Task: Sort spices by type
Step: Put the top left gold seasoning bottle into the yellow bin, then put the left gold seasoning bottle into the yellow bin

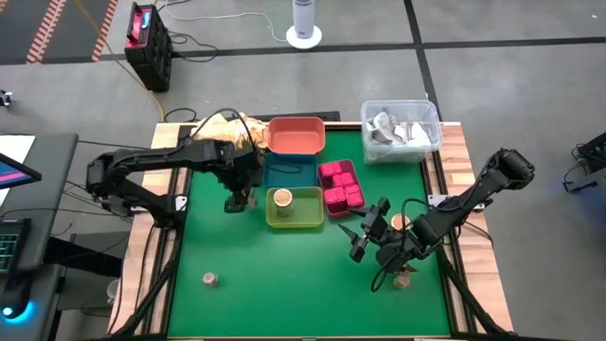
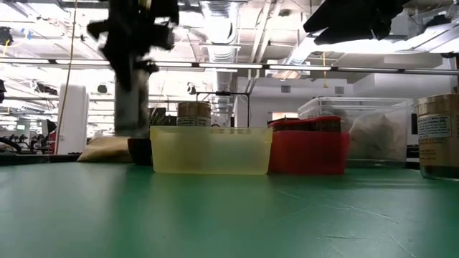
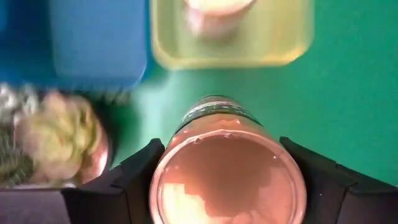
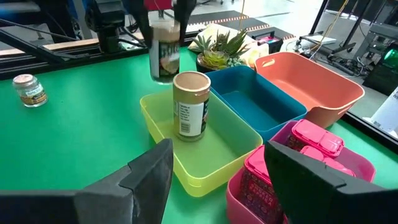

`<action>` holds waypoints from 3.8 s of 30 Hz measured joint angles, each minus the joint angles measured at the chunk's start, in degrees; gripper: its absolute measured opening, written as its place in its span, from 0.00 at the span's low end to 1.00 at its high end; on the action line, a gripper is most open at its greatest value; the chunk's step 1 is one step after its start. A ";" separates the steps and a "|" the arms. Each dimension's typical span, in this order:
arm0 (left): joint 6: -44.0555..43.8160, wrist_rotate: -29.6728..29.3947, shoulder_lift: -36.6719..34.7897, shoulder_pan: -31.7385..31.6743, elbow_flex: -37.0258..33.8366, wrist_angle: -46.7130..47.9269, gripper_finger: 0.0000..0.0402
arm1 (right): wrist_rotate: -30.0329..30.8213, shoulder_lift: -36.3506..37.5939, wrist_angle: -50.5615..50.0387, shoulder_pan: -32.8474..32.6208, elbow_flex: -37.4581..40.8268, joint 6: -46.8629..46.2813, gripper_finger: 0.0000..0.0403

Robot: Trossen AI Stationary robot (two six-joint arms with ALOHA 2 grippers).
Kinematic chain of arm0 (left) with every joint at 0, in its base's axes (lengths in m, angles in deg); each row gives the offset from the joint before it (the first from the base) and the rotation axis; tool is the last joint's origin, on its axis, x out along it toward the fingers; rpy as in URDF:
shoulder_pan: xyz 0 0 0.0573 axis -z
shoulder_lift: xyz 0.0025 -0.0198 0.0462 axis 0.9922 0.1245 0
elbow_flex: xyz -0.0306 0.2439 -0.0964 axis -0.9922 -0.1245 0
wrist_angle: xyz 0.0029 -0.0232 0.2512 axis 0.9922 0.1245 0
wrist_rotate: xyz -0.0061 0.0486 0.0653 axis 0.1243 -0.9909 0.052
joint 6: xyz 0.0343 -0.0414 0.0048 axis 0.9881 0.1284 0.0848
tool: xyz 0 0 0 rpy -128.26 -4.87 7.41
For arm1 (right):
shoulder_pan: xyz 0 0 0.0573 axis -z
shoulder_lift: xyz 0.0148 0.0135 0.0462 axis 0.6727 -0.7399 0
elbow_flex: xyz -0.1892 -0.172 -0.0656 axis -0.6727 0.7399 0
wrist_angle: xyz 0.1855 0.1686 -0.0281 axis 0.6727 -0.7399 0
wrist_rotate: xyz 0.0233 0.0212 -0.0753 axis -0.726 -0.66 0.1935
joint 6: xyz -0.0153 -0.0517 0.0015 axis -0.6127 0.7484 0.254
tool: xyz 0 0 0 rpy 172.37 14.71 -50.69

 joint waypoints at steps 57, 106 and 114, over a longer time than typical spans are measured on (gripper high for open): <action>6.28 -9.80 22.97 7.54 26.32 -13.15 0.93 | 0.16 -0.07 -2.41 -0.02 0.02 -1.13 0.69; -8.74 -20.95 -15.58 29.69 -11.70 -31.99 0.91 | -60.19 3.54 -57.40 21.03 -1.56 -28.80 0.98; -8.96 -20.92 -15.58 29.69 -11.70 -31.34 0.91 | -63.78 3.58 -52.67 21.03 2.32 -29.29 0.85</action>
